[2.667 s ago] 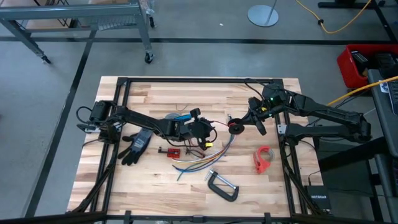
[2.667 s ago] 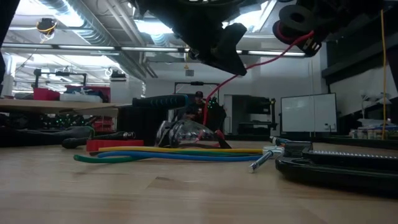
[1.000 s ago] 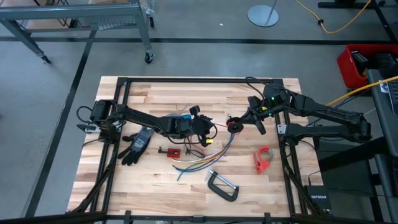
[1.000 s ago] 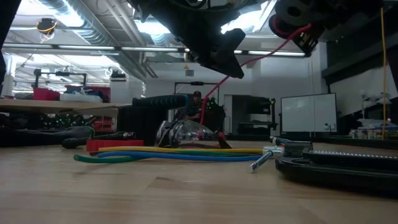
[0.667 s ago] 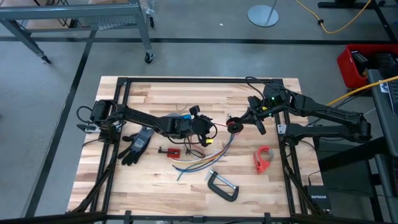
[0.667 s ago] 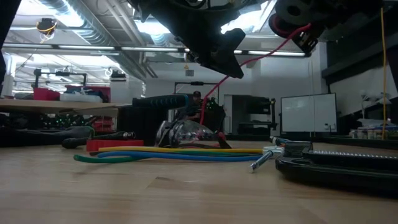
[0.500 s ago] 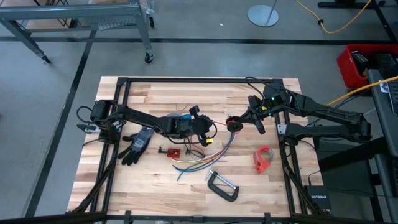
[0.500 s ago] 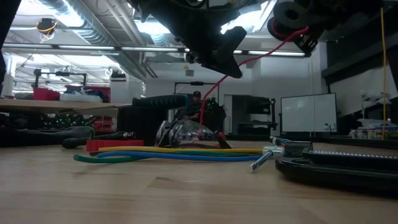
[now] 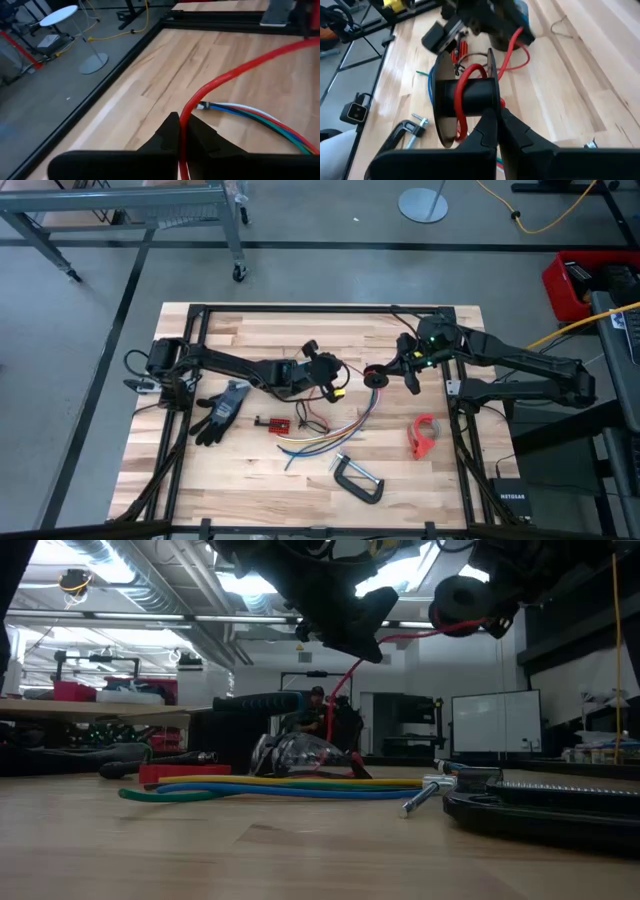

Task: Coil cords
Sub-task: Coil the red wire onto the black spool

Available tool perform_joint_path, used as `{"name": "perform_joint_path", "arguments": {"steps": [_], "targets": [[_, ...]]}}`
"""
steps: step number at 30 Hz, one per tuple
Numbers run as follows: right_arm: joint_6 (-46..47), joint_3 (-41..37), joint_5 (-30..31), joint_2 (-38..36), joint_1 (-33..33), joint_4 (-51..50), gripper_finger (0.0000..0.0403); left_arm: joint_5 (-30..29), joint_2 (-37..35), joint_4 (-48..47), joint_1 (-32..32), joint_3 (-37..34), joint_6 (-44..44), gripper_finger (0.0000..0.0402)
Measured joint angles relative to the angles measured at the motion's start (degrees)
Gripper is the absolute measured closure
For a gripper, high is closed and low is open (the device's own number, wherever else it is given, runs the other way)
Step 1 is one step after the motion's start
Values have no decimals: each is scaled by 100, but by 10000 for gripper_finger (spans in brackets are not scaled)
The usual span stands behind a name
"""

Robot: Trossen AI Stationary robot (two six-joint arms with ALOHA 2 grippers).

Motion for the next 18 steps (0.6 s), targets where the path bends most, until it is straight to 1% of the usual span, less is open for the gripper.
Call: {"name": "perform_joint_path", "arguments": {"steps": [6, 8, 11, 18], "targets": [[-22, -2, 80, 13, 0, -158, 401, 2, -26, 8, 213, 2, -10, 400], [-26, -2, 340, 13, 0, -240, 401, -2, -69, 41, 271, 9, -121, 400], [-27, -27, 886, 56, 0, -280, 401, -9, -160, 35, 329, 93, -274, 400], [-23, -151, 1626, 402, 0, -23, 401, 129, -225, 25, 352, 376, -312, 401]]}}
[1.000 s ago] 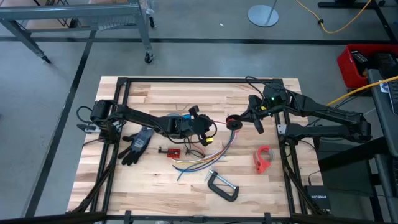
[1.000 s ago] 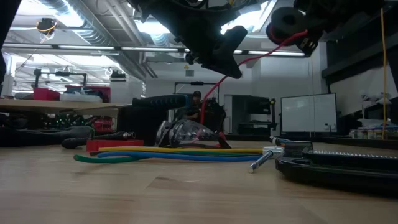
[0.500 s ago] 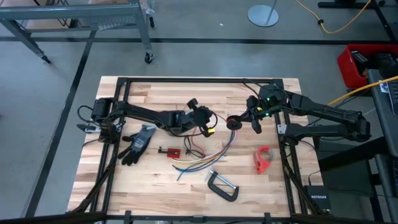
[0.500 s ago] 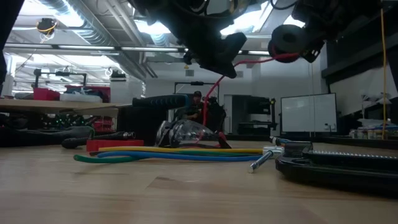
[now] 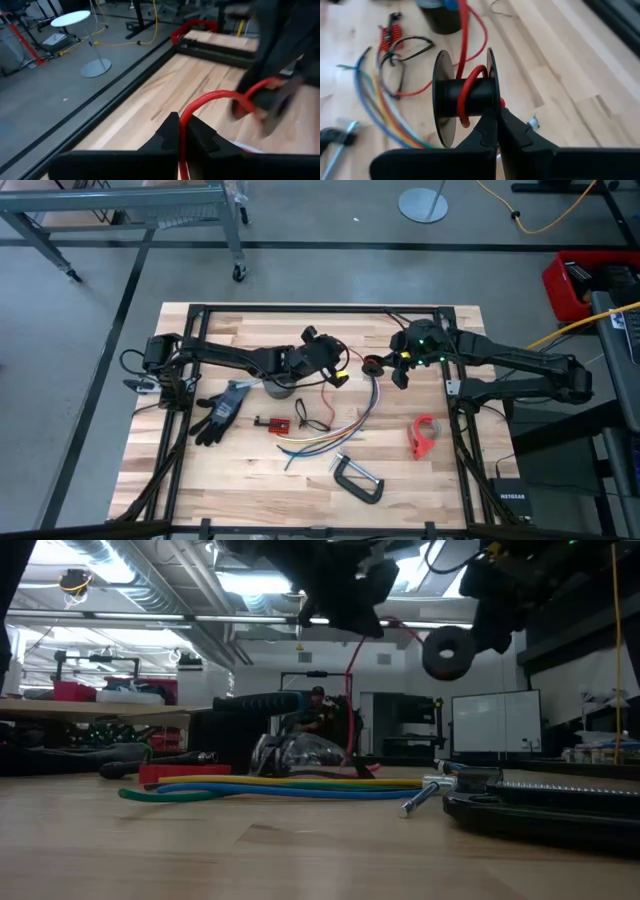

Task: Coil cords
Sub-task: Coil the red wire onto the black spool

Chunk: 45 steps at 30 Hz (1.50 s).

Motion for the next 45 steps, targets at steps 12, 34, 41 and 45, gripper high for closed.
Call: {"name": "perform_joint_path", "arguments": {"steps": [12, 34, 41, 45], "targets": [[71, 0, 635, 1009, 2, 1528, 401, 300, -15, 22, -2, 359, -118, 401], [812, -5, 761, 1526, 2, 4769, 401, 344, -17, -365, -268, 363, -560, 401], [823, 219, 215, 1513, -2, 4790, 401, -277, -17, -1332, -401, 365, -983, 401], [782, 403, -63, 1510, -2, 4475, 401, -448, -17, -1588, -465, 365, -1001, 401]]}}
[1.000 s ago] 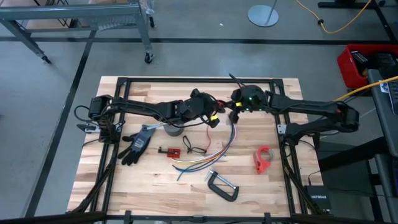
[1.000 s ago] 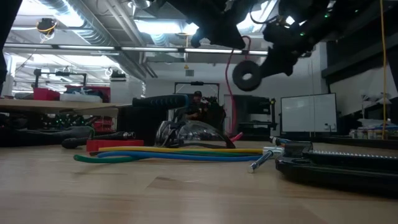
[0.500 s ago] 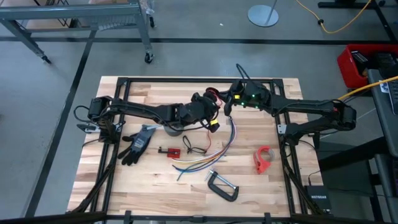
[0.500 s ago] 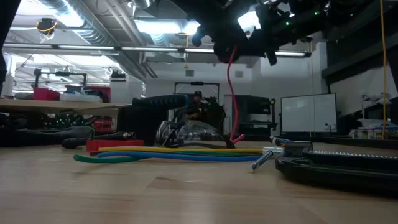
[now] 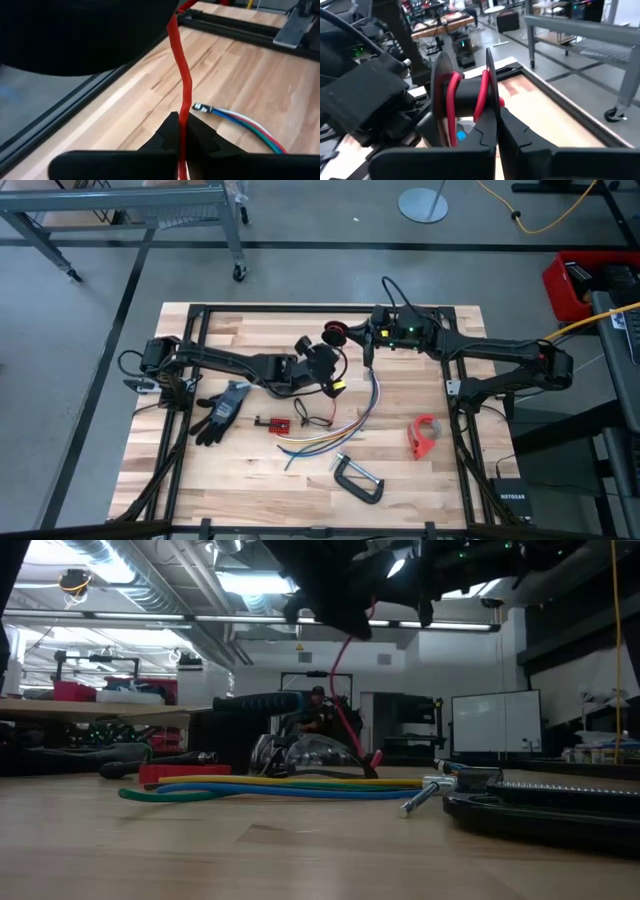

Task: Coil cords
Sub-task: Coil the red wire onto the black spool

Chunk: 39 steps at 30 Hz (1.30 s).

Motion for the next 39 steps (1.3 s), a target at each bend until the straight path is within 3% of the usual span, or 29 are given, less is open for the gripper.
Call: {"name": "perform_joint_path", "arguments": {"steps": [18, 28, 39], "targets": [[-173, 109, -424, -808, 0, -446, 401, 23, 17, -440, -10, 2, -31, 352], [-333, 109, -417, -1309, 0, -1021, 401, 7, 17, -439, -18, 0, -27, 397], [-494, 109, -420, -1679, 0, -2595, 401, -139, 15, -718, 3, -7, -71, 400]]}}
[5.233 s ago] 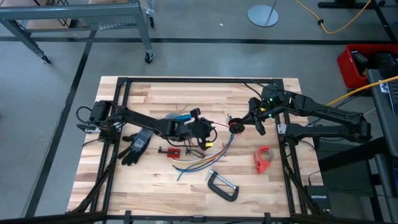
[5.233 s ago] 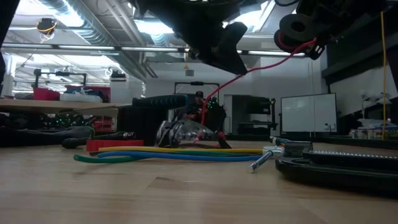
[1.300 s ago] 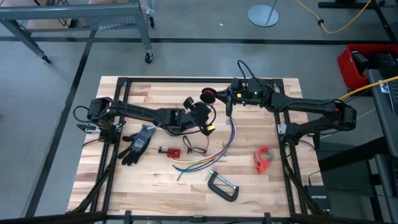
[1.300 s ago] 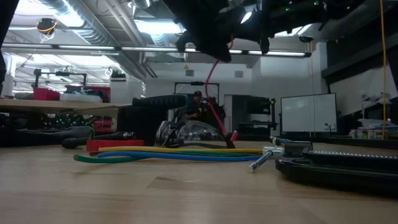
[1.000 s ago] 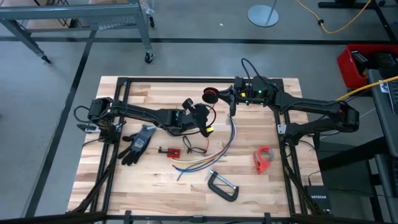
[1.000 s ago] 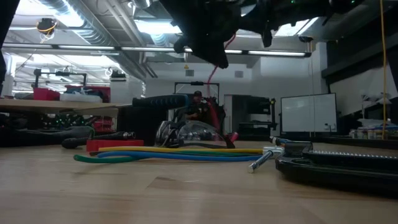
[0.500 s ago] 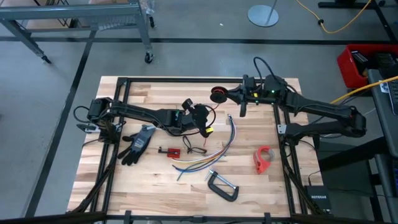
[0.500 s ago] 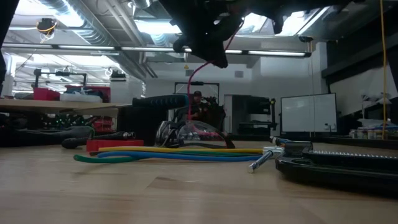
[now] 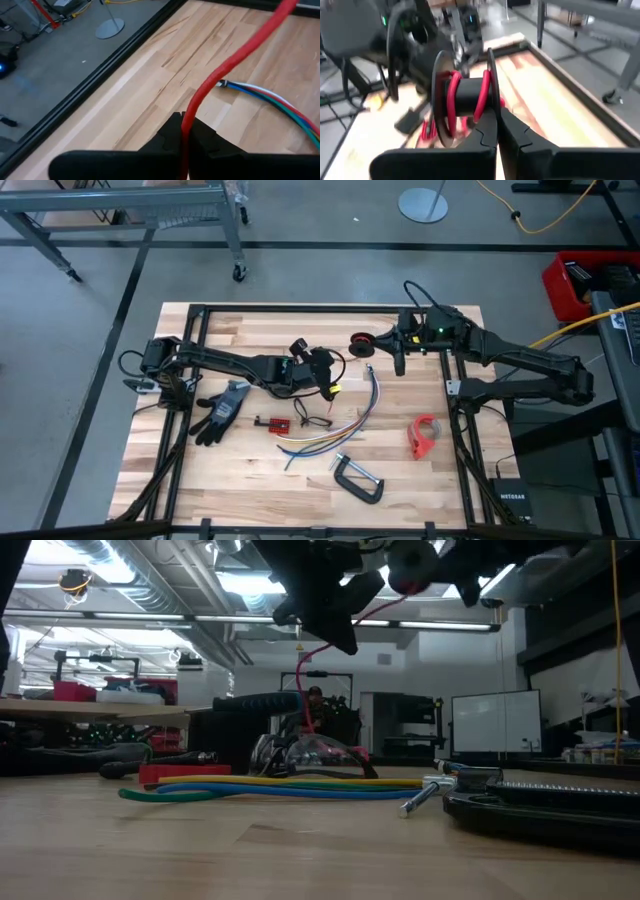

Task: Coil cords
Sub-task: Coil the red wire onto the black spool

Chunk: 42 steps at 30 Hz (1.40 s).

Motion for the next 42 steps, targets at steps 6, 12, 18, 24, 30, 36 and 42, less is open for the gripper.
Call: {"name": "perform_joint_path", "arguments": {"steps": [6, 12, 18, 24, 30, 36, 42], "targets": [[-134, 0, 0, -53, 4, -907, 401, -2, 0, 24, 80, 0, 0, 401], [-291, 0, 0, -25, 4, -1475, 401, -2, 0, 47, 202, 0, -21, 401], [-377, -36, 4, 1, 4, -1652, 401, 4, 0, 350, 329, 0, 3, 401], [-385, -244, 457, 168, 4, -1639, 401, 2, 0, 900, 401, 34, 287, 402], [-328, -484, 568, 526, 4, -1225, 401, 37, 0, 968, 451, 187, 348, 401], [-278, -518, 610, 1075, 4, -529, 401, 5, 0, 978, 462, 232, 348, 401], [-108, -522, 605, 1769, 4, 317, 401, 2, -9, 987, 467, 232, 348, 401]]}}
